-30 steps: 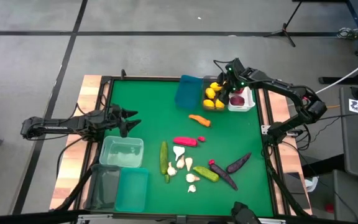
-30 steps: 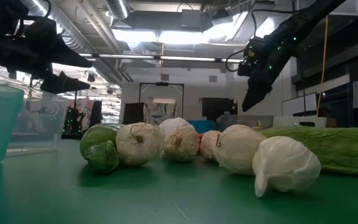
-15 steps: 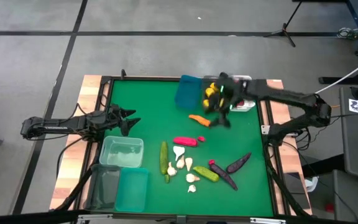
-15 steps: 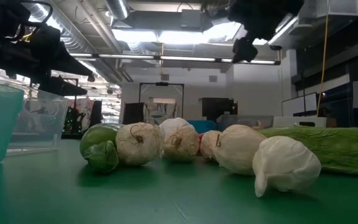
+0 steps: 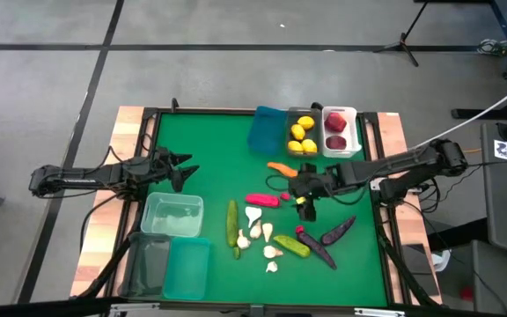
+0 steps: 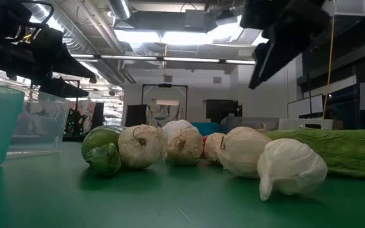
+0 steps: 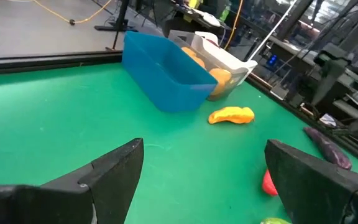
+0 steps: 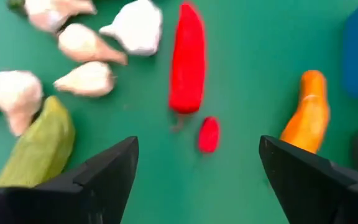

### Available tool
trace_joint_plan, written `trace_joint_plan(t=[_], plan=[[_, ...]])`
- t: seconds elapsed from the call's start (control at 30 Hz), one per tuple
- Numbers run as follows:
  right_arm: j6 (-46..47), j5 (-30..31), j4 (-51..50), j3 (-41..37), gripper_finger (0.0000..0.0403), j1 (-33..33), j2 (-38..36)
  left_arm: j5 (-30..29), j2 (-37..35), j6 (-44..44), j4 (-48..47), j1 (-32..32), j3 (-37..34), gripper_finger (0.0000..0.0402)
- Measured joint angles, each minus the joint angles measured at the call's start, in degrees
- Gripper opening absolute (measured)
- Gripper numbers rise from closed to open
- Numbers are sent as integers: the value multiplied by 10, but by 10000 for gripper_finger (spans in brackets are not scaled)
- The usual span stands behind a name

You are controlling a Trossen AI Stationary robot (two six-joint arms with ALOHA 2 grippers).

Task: Sort produce into baskets
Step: Put the green cucumber into the transparent bin

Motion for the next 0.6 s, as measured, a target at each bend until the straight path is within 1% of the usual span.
trace_joint_plan(t=[0.1,0.3,0.47,0.6], plan=[[-26,0,25,0,331,-16,0,0,2,-20,0,0,0,329],[-83,-9,13,0,331,-60,-1,0,10,-27,-1,0,0,329],[-59,-26,14,0,331,-87,-1,-4,10,-51,-1,0,0,329],[-30,-31,25,0,331,-81,17,-4,10,-62,-1,0,0,329]])
